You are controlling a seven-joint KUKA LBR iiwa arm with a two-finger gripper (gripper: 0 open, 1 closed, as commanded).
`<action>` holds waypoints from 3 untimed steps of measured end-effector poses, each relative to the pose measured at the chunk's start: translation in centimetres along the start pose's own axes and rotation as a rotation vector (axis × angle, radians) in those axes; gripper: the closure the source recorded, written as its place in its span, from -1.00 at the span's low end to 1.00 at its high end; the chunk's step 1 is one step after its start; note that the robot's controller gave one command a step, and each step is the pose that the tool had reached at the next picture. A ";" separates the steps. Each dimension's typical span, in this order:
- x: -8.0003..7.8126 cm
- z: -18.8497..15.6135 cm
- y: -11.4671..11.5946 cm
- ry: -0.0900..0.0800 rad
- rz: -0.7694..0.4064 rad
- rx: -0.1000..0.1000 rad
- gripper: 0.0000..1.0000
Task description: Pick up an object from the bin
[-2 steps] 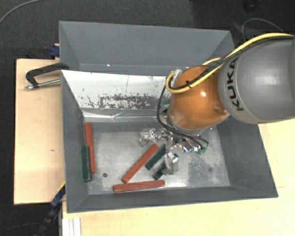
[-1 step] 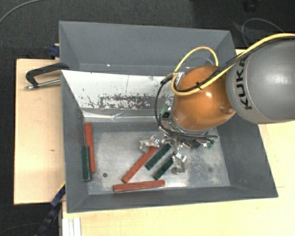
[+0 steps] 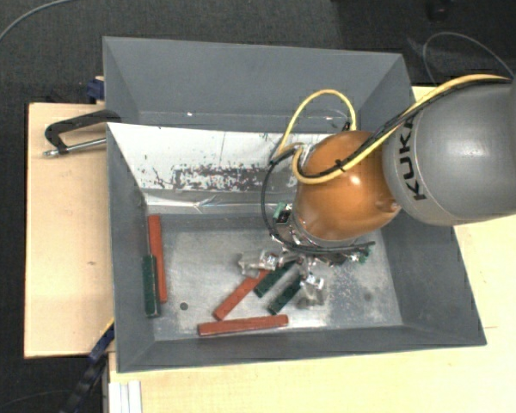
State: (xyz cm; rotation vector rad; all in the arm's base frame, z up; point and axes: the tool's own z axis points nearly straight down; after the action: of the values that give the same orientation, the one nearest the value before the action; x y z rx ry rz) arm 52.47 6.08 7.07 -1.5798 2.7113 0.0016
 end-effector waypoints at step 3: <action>-0.6 -1.1 -0.3 -0.005 0.008 0.006 1.00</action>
Offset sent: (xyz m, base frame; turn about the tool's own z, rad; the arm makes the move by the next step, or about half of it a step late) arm 0.0000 0.0000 0.0000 0.0000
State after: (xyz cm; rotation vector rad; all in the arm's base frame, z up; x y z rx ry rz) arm 53.07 6.43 8.22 -1.5651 2.7115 -0.0022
